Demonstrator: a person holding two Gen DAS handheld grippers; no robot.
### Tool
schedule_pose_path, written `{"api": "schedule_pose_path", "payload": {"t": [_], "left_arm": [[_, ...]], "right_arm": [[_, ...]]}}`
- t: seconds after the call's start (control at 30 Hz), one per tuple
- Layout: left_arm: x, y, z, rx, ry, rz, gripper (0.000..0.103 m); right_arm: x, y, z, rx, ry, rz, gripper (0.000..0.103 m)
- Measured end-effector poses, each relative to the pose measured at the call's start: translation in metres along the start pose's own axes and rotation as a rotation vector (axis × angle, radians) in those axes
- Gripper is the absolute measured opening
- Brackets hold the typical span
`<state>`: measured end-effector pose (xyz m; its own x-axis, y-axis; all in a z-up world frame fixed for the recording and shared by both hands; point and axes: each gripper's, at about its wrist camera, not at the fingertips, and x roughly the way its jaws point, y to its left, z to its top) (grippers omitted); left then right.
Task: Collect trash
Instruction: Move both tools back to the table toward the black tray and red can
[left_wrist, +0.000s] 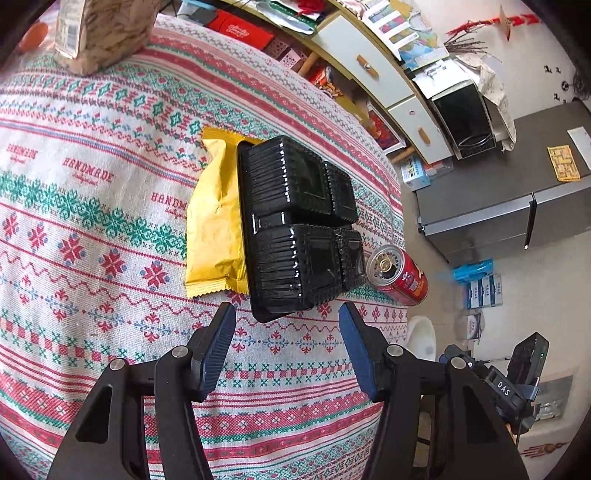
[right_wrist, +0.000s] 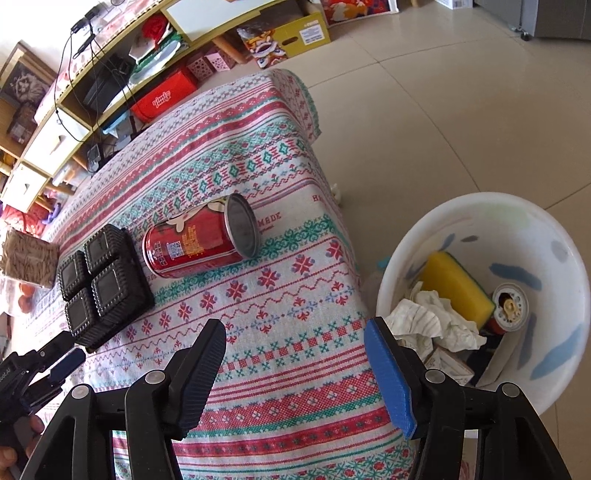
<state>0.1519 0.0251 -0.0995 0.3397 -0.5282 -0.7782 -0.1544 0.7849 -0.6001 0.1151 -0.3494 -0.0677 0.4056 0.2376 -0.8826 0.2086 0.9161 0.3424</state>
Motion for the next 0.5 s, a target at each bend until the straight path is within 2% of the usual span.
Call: {"api": "schedule_pose_path", "payload": {"t": [0.07, 0.37, 0.43, 0.5], "left_arm": [[0.006, 0.004, 0.000, -0.016, 0.001, -0.002, 0.061], [0.019, 0.009, 0.001, -0.098, -0.049, -0.127, 0.063], [0.021, 0.012, 0.001, -0.129, -0.057, -0.158, 0.060], [0.020, 0.013, 0.000, -0.120, -0.071, -0.153, 0.049]], "right_arm": [[0.002, 0.002, 0.001, -0.005, 0.004, -0.004, 0.067], [0.008, 0.011, 0.006, -0.018, -0.006, -0.005, 0.067], [0.008, 0.014, 0.012, -0.019, -0.024, 0.010, 0.068], [0.012, 0.020, 0.019, -0.031, -0.036, 0.024, 0.072]]}}
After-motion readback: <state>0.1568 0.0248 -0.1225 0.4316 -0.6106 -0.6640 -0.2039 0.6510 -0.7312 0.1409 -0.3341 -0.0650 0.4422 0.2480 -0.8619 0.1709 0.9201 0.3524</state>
